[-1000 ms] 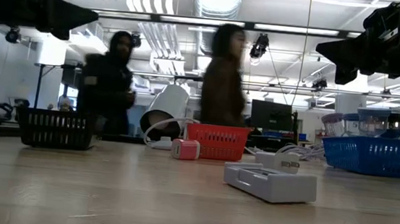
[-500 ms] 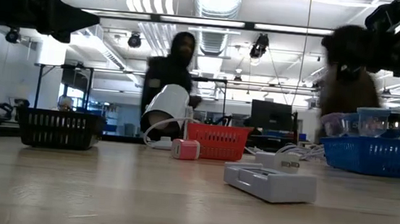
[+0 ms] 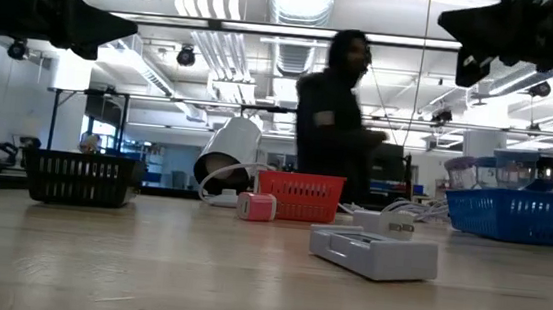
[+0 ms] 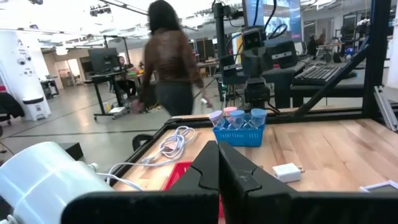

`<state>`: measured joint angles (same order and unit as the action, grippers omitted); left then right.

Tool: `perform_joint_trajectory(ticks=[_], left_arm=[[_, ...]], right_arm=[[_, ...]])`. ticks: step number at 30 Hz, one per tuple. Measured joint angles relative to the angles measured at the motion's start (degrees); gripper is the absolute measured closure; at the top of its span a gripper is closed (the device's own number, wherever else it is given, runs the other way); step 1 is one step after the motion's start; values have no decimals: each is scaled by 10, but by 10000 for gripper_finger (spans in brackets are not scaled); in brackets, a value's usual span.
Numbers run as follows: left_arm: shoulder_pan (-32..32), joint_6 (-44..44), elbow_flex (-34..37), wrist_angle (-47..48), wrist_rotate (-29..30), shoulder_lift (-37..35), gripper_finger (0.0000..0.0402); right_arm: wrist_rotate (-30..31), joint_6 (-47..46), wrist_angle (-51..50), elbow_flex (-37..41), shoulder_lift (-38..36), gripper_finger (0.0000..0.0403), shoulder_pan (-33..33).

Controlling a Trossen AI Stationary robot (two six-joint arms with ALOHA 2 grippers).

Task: Pick & Place Office items
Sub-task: Put the white digital clock into the red basket

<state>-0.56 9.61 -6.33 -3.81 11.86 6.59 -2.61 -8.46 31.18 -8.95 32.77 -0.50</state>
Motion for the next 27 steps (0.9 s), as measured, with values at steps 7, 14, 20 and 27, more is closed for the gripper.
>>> perform_joint_trajectory(ticks=[7,14,20,27], left_arm=[[0,-5,0,0,0,0,401],[0,-2,0,0,0,0,401],[0,-4,0,7,1,0,401],[0,-19,0,29,1,0,401]], right_arm=[[-1,7,-45,-63,80,390,14],[-2,9,-82,-116,167,390,14],[-18,28,-85,-164,253,390,27],[-39,44,-161,-259,368,390,89]])
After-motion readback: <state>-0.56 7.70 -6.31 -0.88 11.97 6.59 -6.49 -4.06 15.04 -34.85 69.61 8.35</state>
